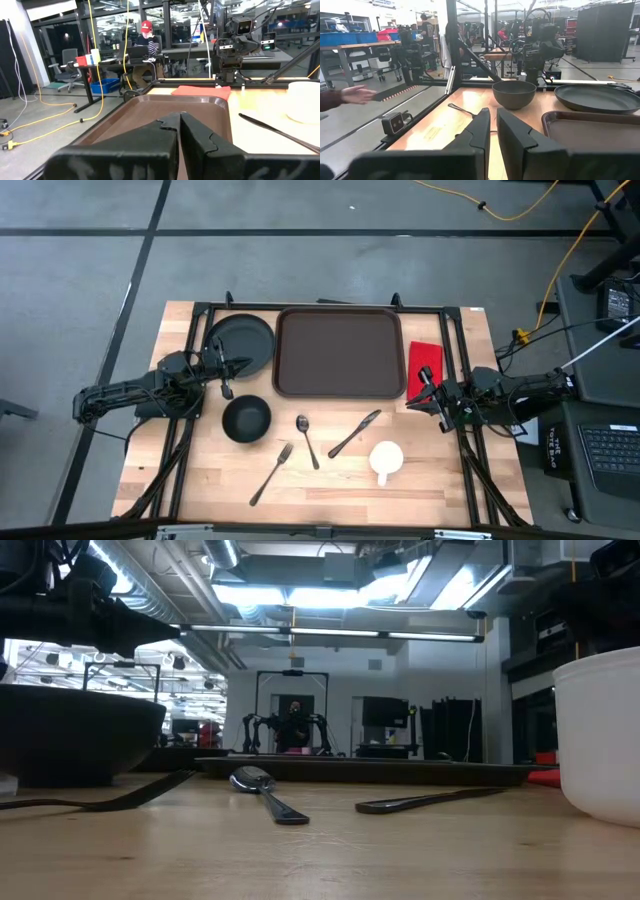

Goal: Set up tray
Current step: Put the white mug on the top left of the brown tray

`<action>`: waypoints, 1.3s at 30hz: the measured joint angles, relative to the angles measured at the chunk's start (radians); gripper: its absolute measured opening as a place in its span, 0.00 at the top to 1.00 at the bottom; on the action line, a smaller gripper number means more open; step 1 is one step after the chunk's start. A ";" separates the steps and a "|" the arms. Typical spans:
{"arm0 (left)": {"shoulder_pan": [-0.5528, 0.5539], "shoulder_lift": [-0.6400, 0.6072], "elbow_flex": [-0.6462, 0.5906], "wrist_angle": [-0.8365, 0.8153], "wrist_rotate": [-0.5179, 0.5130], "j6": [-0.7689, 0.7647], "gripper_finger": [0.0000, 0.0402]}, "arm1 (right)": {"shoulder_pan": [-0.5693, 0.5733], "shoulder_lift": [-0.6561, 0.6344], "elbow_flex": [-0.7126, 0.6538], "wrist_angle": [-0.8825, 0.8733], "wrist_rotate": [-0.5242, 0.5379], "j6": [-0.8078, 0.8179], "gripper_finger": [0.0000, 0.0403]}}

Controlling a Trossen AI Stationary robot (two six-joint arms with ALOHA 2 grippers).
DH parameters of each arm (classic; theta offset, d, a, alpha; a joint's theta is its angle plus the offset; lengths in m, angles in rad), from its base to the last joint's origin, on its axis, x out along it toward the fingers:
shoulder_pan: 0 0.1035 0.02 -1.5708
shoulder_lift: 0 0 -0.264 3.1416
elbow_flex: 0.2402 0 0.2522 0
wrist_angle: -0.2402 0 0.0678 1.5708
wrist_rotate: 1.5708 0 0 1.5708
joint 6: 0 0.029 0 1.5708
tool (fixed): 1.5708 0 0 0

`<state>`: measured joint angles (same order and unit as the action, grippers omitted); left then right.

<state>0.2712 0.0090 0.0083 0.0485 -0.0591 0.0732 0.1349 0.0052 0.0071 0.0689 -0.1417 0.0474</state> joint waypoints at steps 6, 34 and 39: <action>0.000 0.000 0.000 0.000 0.000 0.000 0.98 | 0.000 0.000 0.000 0.000 0.000 -0.001 0.90; 0.000 0.000 0.000 0.000 0.000 -0.002 0.98 | 0.000 0.000 0.000 0.011 0.016 0.068 0.90; 0.000 0.000 0.000 0.000 0.000 -0.008 0.98 | 0.000 0.000 0.000 0.011 0.017 0.197 0.90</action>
<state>0.2714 0.0090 0.0083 0.0486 -0.0589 0.0654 0.1349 0.0051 0.0070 0.0795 -0.1249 0.2444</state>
